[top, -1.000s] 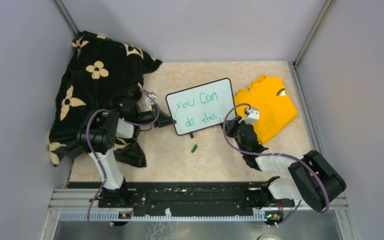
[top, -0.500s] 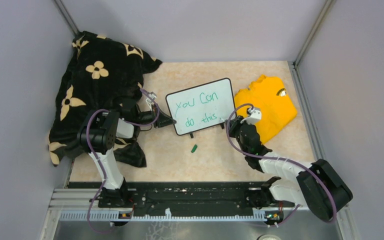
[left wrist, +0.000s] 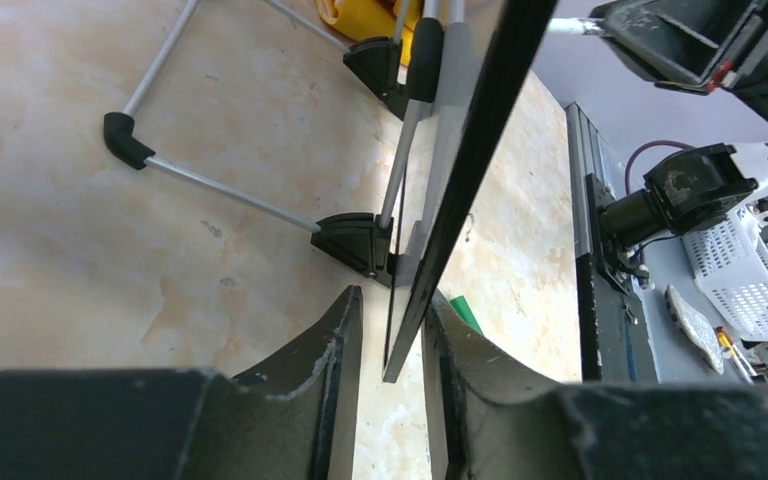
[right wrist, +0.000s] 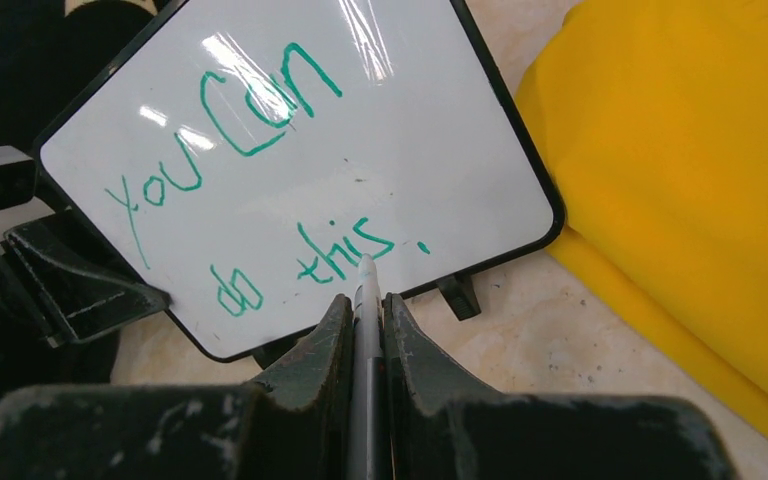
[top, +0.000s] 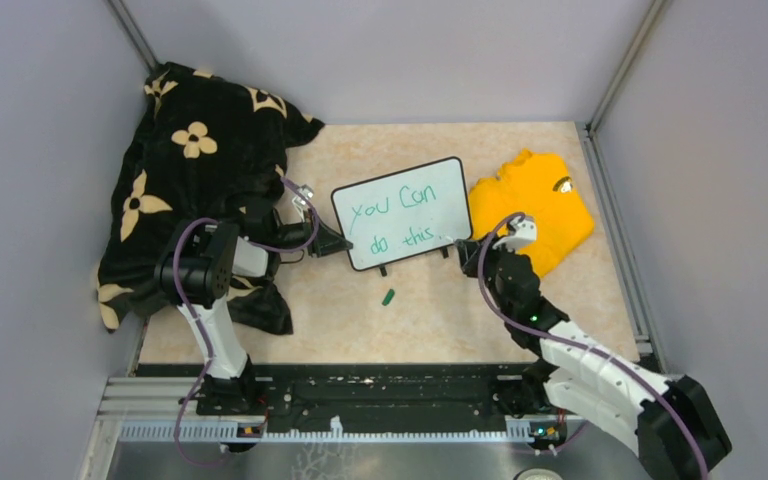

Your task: Write a sentence on the whiteboard

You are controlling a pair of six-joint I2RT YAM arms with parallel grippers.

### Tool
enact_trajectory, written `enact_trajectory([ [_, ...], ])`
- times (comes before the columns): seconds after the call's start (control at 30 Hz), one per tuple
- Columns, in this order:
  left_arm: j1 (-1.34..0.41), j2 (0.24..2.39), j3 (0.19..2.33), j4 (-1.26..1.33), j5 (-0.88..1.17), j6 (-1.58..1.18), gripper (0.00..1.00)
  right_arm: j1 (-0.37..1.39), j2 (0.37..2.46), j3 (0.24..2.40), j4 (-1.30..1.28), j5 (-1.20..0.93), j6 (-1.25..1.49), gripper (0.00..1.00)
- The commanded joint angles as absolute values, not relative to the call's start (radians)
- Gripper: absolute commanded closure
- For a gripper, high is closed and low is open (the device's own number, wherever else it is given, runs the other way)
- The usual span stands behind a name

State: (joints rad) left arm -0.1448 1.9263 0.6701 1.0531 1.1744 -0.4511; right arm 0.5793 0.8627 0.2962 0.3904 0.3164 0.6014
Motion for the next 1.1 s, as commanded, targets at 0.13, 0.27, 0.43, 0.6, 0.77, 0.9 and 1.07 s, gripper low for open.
enact_trajectory([
  [0.13,-0.151,1.909,0.653,0.995,1.142,-0.435,0.60,0.566,0.660,0.305,0.194,0.287,0.574,1.00],
  [0.27,-0.150,1.859,0.642,0.931,1.124,-0.393,0.53,0.566,0.591,0.294,0.139,0.289,0.578,1.00],
  [0.43,-0.146,1.747,0.606,0.801,1.064,-0.330,0.34,0.566,0.528,0.296,0.083,0.300,0.577,1.00],
  [0.6,-0.141,1.599,0.570,0.609,0.902,-0.276,0.06,0.565,0.482,0.289,0.060,0.295,0.580,1.00],
  [0.77,-0.137,1.255,0.531,0.334,0.426,-0.352,0.01,0.566,0.457,0.312,0.031,0.265,0.575,1.00],
  [0.9,-0.135,1.055,0.618,0.022,-0.028,-0.463,0.01,0.566,0.435,0.334,0.003,0.238,0.563,1.00],
  [1.07,-0.132,0.947,0.695,-0.176,-0.214,-0.641,0.01,0.567,0.461,0.379,0.002,0.196,0.554,1.00],
])
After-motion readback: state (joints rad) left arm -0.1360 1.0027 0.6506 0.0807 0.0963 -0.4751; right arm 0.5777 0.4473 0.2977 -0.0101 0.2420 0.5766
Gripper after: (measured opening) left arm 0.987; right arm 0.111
